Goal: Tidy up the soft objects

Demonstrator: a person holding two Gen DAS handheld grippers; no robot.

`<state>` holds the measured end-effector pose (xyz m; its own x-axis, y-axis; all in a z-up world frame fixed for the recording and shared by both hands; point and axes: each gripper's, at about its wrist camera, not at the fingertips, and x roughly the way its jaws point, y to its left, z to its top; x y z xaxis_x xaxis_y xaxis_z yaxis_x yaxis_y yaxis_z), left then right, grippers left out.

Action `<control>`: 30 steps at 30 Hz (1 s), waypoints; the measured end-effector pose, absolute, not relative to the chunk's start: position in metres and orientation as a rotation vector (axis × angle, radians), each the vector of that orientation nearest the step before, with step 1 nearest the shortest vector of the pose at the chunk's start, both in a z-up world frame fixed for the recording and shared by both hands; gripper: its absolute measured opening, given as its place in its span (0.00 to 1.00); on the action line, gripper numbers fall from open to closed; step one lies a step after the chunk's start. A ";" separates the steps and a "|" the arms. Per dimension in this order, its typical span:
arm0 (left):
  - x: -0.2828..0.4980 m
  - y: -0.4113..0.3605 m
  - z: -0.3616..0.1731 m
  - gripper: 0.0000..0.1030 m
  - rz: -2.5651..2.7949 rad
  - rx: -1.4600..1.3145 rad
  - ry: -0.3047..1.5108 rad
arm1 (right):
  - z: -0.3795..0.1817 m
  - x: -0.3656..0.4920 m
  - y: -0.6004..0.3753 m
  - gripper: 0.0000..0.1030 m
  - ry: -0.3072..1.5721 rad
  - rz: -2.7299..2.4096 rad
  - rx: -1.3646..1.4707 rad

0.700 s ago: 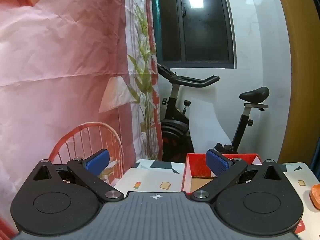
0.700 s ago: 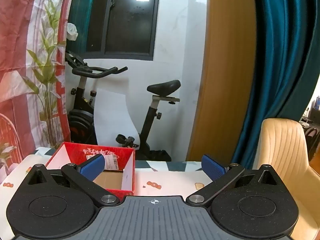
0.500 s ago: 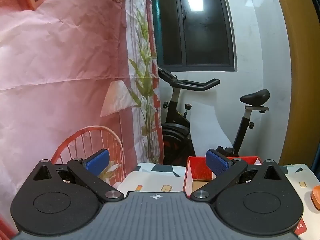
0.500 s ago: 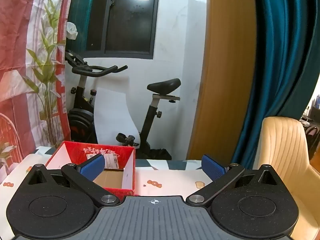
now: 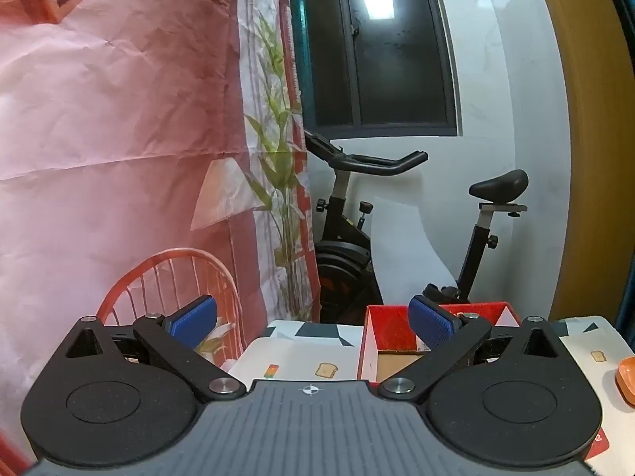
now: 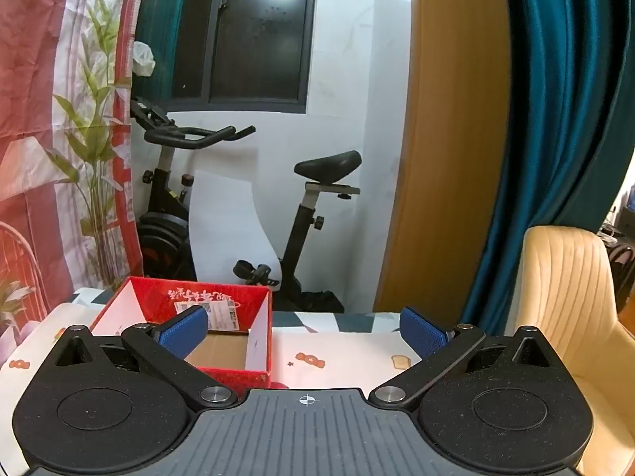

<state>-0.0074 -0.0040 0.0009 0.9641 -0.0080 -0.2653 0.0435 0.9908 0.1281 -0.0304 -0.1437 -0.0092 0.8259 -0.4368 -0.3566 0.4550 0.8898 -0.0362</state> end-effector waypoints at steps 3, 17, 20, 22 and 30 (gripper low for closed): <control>-0.006 -0.003 0.000 1.00 -0.032 0.135 0.270 | -0.007 -0.031 -0.144 1.00 0.369 -0.473 0.054; -0.006 -0.002 -0.002 1.00 -0.034 0.134 0.271 | -0.009 -0.031 -0.144 1.00 0.370 -0.473 0.055; -0.006 -0.002 -0.003 1.00 -0.034 0.134 0.272 | -0.008 -0.031 -0.144 1.00 0.370 -0.472 0.055; -0.006 -0.002 -0.003 1.00 -0.035 0.136 0.273 | -0.009 -0.031 -0.143 1.00 0.370 -0.472 0.055; -0.006 -0.003 -0.004 1.00 -0.034 0.137 0.273 | -0.008 -0.031 -0.144 1.00 0.371 -0.472 0.057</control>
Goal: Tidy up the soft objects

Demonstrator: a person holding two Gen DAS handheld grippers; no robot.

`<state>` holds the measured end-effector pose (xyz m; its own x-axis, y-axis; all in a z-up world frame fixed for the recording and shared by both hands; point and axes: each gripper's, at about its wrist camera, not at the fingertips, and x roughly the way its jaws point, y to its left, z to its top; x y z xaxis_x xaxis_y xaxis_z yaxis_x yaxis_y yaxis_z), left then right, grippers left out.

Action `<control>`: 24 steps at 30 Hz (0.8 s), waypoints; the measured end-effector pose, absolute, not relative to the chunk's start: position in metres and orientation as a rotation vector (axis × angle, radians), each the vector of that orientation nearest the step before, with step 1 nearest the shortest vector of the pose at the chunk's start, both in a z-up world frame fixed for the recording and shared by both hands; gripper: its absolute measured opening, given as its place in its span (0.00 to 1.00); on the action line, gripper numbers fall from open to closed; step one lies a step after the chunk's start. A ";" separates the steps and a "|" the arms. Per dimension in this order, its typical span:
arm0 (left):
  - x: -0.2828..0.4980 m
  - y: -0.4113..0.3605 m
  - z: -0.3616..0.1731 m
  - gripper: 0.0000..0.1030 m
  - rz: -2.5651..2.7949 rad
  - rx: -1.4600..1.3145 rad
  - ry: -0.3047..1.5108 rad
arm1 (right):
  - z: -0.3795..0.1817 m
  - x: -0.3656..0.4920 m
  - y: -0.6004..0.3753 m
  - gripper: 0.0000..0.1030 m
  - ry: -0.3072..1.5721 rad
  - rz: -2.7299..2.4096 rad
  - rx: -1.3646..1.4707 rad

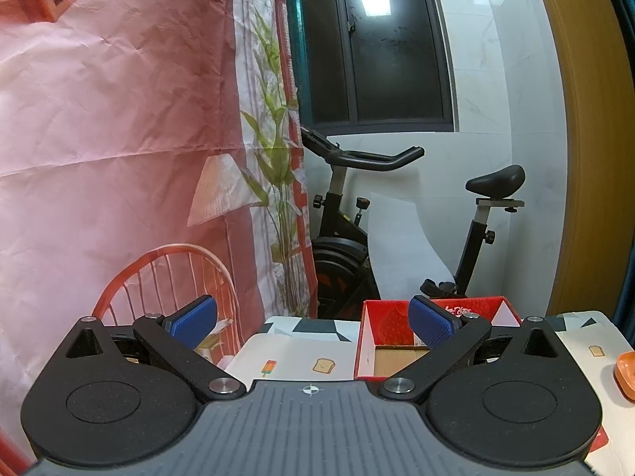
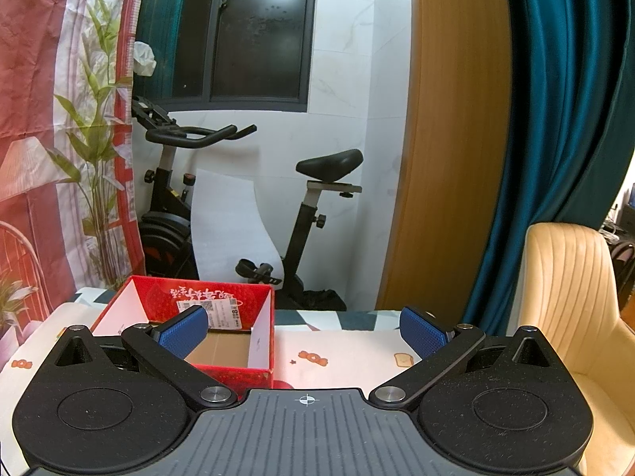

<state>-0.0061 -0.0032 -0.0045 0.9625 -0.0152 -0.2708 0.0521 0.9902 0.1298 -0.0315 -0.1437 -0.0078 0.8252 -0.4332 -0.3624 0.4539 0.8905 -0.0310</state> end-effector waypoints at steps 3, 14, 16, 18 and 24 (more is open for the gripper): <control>-0.006 -0.003 -0.005 1.00 -0.034 0.137 0.272 | -0.010 -0.031 -0.144 1.00 0.372 -0.471 0.058; -0.006 -0.003 -0.005 1.00 -0.034 0.137 0.273 | -0.008 -0.031 -0.144 1.00 0.372 -0.471 0.060; -0.006 -0.003 -0.005 1.00 -0.035 0.137 0.273 | -0.009 -0.031 -0.144 1.00 0.372 -0.471 0.060; -0.006 -0.003 -0.005 1.00 -0.035 0.137 0.274 | -0.008 -0.031 -0.144 1.00 0.372 -0.471 0.060; -0.006 -0.003 -0.005 1.00 -0.035 0.137 0.274 | -0.008 -0.031 -0.144 1.00 0.372 -0.470 0.060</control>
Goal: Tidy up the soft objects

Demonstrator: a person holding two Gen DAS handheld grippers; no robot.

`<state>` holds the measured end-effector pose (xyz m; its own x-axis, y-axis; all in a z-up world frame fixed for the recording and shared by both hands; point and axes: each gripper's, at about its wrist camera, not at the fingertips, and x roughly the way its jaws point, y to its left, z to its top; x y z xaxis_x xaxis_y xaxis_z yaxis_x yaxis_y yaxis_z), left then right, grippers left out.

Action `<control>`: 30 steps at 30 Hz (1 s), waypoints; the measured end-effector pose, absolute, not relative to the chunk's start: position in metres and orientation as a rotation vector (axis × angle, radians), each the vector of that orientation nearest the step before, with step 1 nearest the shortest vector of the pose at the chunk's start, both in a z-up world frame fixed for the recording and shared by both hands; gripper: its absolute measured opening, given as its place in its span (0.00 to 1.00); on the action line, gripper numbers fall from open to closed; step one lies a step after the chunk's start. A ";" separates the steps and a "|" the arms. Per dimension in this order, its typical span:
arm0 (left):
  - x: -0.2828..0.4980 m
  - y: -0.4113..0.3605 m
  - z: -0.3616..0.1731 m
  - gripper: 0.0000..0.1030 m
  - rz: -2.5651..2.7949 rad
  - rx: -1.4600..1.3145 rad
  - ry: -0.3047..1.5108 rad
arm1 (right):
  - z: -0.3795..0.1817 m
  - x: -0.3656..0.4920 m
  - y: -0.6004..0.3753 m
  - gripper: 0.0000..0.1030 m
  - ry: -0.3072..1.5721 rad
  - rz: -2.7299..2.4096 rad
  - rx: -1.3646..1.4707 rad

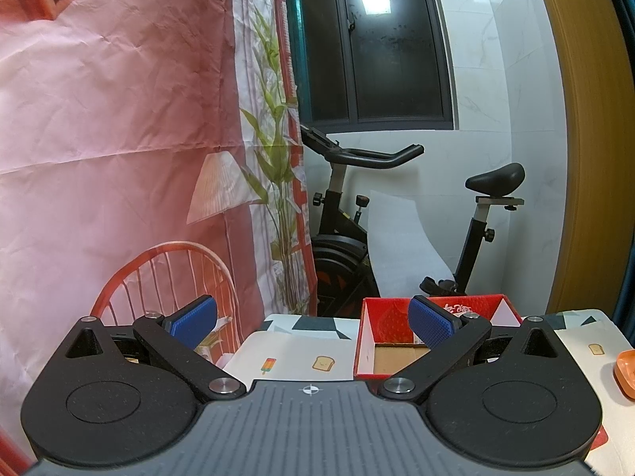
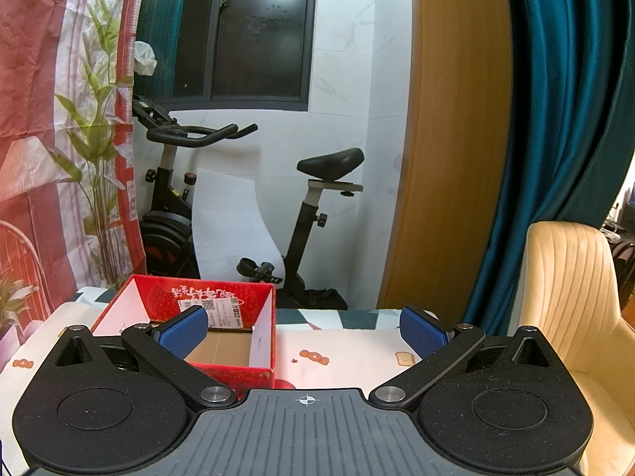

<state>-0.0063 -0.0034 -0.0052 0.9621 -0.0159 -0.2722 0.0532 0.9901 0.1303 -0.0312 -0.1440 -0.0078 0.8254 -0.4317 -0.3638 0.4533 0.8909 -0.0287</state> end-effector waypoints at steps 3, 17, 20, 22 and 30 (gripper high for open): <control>-0.006 -0.004 -0.005 1.00 -0.034 0.137 0.274 | -0.008 -0.031 -0.144 1.00 0.373 -0.471 0.060; -0.008 -0.004 -0.008 1.00 -0.044 0.135 0.273 | -0.011 -0.031 -0.140 1.00 0.374 -0.469 0.061; -0.009 -0.005 -0.009 1.00 -0.043 0.135 0.278 | -0.011 -0.032 -0.141 1.00 0.372 -0.462 0.064; -0.008 -0.004 -0.008 1.00 -0.042 0.135 0.281 | -0.011 -0.033 -0.139 1.00 0.369 -0.451 0.066; -0.004 -0.007 -0.015 1.00 -0.038 0.151 0.284 | -0.030 -0.021 -0.136 1.00 0.336 -0.353 0.108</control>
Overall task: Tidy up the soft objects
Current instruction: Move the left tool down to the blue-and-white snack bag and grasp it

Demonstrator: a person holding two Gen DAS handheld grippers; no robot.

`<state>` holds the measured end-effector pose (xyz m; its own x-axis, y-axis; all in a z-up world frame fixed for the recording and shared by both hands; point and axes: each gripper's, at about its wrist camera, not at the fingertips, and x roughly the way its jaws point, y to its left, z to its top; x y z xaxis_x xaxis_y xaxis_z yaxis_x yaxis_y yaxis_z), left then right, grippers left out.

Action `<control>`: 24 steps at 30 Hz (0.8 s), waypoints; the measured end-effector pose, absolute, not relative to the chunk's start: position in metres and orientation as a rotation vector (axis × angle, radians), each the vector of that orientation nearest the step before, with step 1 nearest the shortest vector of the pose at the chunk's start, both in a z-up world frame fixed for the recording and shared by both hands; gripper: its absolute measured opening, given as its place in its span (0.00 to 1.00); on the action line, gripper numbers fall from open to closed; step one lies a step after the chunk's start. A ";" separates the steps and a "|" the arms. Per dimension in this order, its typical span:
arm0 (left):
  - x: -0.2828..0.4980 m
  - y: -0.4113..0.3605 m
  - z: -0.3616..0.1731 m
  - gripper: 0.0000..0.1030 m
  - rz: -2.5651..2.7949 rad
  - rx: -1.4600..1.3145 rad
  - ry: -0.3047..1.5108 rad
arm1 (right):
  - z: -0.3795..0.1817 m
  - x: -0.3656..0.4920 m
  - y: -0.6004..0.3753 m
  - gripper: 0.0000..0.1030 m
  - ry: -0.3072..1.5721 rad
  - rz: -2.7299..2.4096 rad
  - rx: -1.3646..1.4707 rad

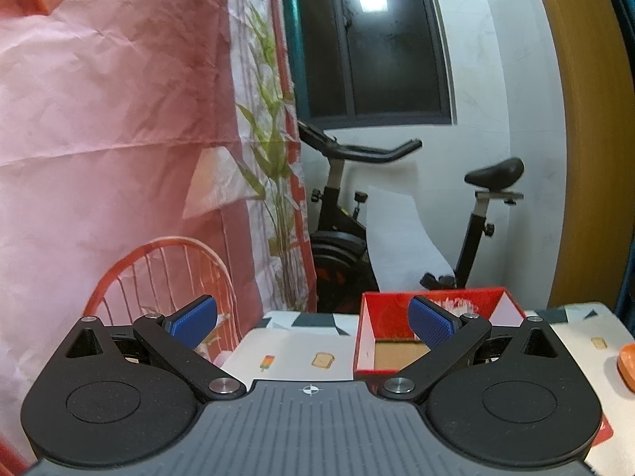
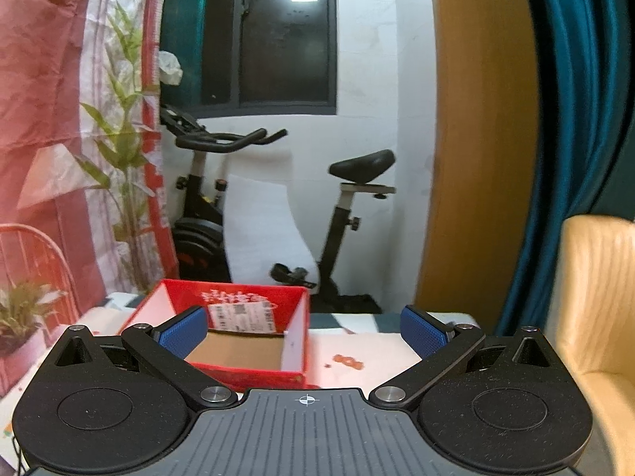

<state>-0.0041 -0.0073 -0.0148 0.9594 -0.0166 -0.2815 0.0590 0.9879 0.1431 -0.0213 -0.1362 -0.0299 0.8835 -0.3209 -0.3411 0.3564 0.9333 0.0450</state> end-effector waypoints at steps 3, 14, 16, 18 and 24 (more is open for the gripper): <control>0.004 -0.011 -0.025 1.00 -0.055 0.169 0.304 | -0.044 -0.012 -0.146 1.00 0.345 -0.334 0.132; 0.062 -0.022 -0.092 1.00 -0.136 0.177 0.480 | -0.123 0.034 -0.160 1.00 0.516 -0.254 0.194; 0.068 -0.024 -0.102 0.99 -0.148 0.162 0.494 | -0.134 0.041 -0.158 1.00 0.537 -0.225 0.179; 0.078 -0.025 -0.112 0.99 -0.158 0.155 0.519 | -0.144 0.051 -0.157 1.00 0.573 -0.220 0.169; 0.103 -0.028 -0.142 0.95 -0.163 0.175 0.613 | -0.175 0.076 -0.155 1.00 0.680 -0.239 0.178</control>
